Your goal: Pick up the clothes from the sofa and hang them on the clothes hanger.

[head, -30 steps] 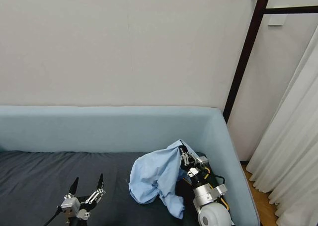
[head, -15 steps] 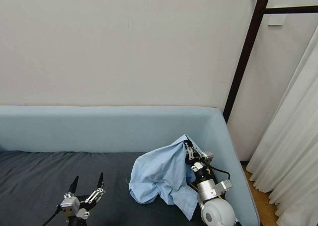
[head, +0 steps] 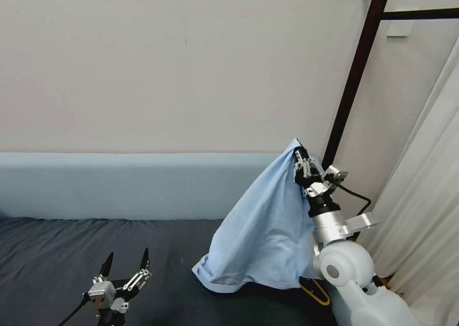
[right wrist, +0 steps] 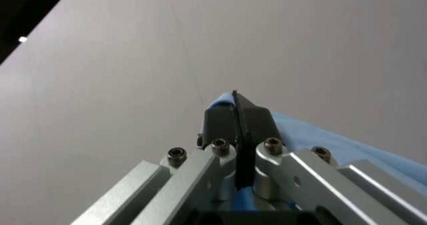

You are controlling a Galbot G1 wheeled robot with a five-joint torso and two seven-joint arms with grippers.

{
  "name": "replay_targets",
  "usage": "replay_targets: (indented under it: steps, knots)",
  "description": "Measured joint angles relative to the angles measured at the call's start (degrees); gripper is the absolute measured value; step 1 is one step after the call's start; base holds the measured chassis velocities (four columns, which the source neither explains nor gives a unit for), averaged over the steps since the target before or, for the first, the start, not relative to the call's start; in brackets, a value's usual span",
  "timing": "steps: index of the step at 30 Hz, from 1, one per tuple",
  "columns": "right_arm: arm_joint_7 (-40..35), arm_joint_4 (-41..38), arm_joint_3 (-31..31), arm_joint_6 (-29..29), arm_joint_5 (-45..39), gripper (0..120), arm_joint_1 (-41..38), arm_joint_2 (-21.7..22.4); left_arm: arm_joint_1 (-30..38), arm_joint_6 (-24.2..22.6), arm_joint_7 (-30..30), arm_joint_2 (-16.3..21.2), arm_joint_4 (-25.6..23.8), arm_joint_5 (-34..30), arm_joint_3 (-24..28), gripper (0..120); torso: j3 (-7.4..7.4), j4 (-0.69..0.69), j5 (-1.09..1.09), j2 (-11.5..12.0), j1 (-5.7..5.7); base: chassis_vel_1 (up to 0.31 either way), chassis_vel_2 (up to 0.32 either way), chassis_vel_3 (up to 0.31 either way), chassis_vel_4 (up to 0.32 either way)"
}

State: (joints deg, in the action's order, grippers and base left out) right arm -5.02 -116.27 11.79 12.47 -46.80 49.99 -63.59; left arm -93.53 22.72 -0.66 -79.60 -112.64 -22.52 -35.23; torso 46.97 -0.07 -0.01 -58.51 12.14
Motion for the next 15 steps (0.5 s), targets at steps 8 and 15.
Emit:
replay_targets:
  steps: [8,15]
  knots:
    - [-0.5,-5.41,-3.42,-1.57,1.4,0,4.27,-0.85,0.96,-0.06,0.08,-0.06,0.9,-0.05,0.09,100,0.0,-0.01,0.0,0.0,0.0,0.0,0.0,0.0,0.0]
    - [-5.28,2.08,-7.54,-3.28,12.96,0,7.9,-3.36,0.9,0.33,0.19,-0.18,0.98,-0.06,0.05,100,0.0,0.0,0.0,0.0,-0.01,0.0,0.0,0.0,0.0]
